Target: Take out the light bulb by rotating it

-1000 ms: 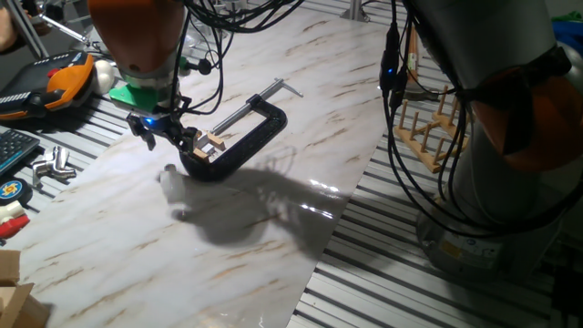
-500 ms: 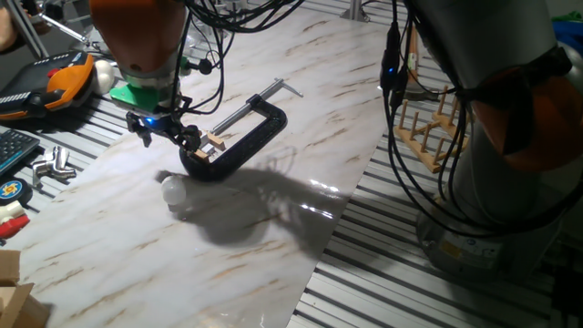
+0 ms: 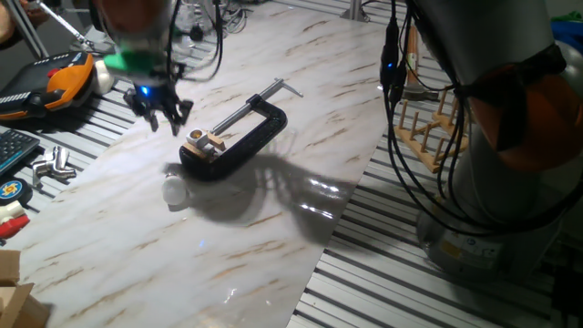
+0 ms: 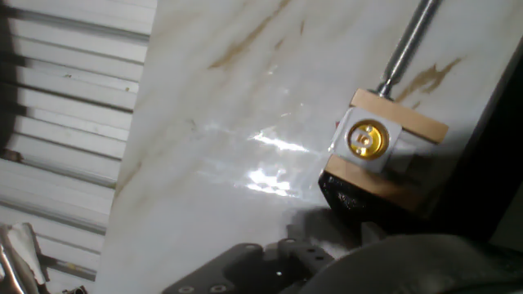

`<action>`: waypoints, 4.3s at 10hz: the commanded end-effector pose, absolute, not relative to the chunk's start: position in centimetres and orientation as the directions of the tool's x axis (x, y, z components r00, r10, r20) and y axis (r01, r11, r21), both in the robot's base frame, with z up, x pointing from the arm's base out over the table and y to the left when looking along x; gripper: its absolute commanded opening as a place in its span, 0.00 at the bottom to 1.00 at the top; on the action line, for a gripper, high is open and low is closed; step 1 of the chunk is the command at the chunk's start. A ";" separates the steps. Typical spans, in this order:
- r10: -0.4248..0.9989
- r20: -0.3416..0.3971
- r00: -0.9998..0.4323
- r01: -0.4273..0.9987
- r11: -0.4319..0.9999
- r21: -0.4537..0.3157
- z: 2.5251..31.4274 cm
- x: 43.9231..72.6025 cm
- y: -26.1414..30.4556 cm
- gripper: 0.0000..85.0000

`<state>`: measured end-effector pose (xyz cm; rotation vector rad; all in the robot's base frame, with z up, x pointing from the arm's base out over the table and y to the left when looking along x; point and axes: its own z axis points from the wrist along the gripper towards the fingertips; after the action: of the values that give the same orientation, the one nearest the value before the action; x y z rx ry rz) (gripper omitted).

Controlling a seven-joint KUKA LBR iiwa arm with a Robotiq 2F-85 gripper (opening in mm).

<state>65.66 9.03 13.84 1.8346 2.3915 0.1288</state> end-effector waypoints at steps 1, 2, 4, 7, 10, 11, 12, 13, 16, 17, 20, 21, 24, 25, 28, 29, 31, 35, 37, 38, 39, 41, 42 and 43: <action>0.959 -0.046 -0.280 0.947 0.284 0.148 14.3 65.6 8.4 0.00; 0.945 -0.044 -0.324 0.935 0.327 0.139 14.8 65.1 7.6 0.00; 0.908 -0.069 -0.413 0.901 0.419 0.110 15.8 64.4 7.1 0.00; 0.831 -0.068 -0.552 0.826 0.557 0.091 17.5 63.8 5.7 0.00; 0.787 -0.062 -0.614 0.781 0.617 0.094 18.9 63.2 4.4 0.00; 0.774 -0.073 -0.628 0.770 0.633 0.087 19.3 63.0 4.2 0.00; 0.764 -0.079 -0.640 0.760 0.645 0.082 19.7 62.8 3.8 0.00; 0.756 -0.074 -0.651 0.751 0.655 0.084 20.0 62.5 3.5 0.00; 0.709 -0.081 -0.701 0.704 0.705 0.082 20.5 61.6 3.3 0.00; 0.693 -0.084 -0.716 0.687 0.721 0.085 20.6 61.4 3.2 0.00; 0.657 -0.100 -0.747 0.650 0.754 0.098 20.6 61.2 2.9 0.00; 0.657 -0.101 -0.747 0.650 0.754 0.099 20.6 61.1 2.9 0.00; 0.671 -0.089 -0.736 0.662 0.741 0.112 20.6 61.1 2.9 0.00; 0.677 -0.082 -0.731 0.668 0.735 0.117 20.6 61.1 2.9 0.00; 0.684 -0.073 -0.726 0.674 0.729 0.122 20.6 61.1 2.8 0.00; 0.681 -0.079 -0.728 0.671 0.732 0.120 20.6 61.2 2.8 0.00; 0.677 -0.074 -0.732 0.667 0.734 0.128 20.4 61.2 2.4 0.00; 0.677 -0.079 -0.731 0.666 0.735 0.129 20.4 61.3 2.4 0.00; 0.671 -0.059 -0.739 0.661 0.739 0.129 20.7 61.0 2.3 0.00; 0.671 -0.056 -0.739 0.661 0.739 0.130 20.6 61.0 2.4 0.00; 0.679 -0.059 -0.731 0.668 0.731 0.137 20.6 61.0 2.4 0.00; 0.672 -0.112 -0.732 0.663 0.740 0.114 20.6 61.0 2.4 0.00; 0.651 -0.111 -0.751 0.641 0.759 0.120 20.6 61.0 2.4 0.00; 0.623 -0.111 -0.775 0.611 0.782 0.119 20.6 61.0 2.4 0.00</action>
<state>60.97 2.37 20.65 0.9983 2.8236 0.1117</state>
